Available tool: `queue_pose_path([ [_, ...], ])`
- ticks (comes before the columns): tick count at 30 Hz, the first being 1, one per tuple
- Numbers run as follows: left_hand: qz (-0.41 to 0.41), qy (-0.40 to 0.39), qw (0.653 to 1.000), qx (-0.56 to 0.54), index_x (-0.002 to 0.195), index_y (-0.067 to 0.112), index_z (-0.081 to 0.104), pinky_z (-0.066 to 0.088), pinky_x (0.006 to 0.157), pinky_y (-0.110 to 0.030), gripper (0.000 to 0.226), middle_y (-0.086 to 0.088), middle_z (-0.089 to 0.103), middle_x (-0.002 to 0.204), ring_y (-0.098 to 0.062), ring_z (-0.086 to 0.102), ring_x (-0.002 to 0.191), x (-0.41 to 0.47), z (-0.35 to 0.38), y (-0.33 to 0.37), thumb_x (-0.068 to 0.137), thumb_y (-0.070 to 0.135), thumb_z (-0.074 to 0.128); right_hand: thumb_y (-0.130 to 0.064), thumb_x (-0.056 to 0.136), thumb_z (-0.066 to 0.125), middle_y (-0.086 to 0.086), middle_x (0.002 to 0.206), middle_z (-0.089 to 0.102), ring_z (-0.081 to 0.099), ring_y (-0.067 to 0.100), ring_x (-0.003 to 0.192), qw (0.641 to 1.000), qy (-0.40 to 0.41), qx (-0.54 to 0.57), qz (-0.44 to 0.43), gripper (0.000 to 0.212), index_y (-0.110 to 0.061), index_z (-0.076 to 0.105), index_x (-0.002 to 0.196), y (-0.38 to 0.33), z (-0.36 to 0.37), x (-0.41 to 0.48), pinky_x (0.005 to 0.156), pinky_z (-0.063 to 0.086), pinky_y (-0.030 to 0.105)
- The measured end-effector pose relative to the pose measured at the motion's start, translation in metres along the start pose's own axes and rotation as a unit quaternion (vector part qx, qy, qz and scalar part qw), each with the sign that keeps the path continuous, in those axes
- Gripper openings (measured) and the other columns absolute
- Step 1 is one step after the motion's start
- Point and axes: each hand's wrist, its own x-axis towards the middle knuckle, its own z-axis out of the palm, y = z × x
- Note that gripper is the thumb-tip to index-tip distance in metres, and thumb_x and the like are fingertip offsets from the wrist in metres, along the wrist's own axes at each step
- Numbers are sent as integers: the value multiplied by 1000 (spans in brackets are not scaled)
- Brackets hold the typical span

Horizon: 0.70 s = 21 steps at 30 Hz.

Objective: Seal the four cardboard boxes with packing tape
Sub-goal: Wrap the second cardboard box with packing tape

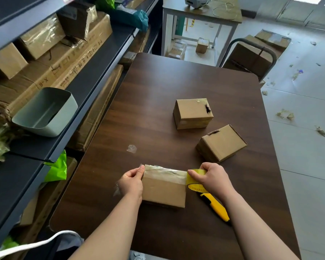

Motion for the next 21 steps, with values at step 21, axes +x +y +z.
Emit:
queue_pose_path([
  [21, 316, -58, 791, 520, 153, 11, -2, 26, 115, -37, 65, -9, 8, 161, -25, 20, 145, -30, 10, -29, 102, 42, 24, -68, 81, 56, -7, 82, 63, 59, 13, 79, 997, 12, -69, -24, 45, -24, 65, 89, -1, 6, -9, 69, 53, 32],
])
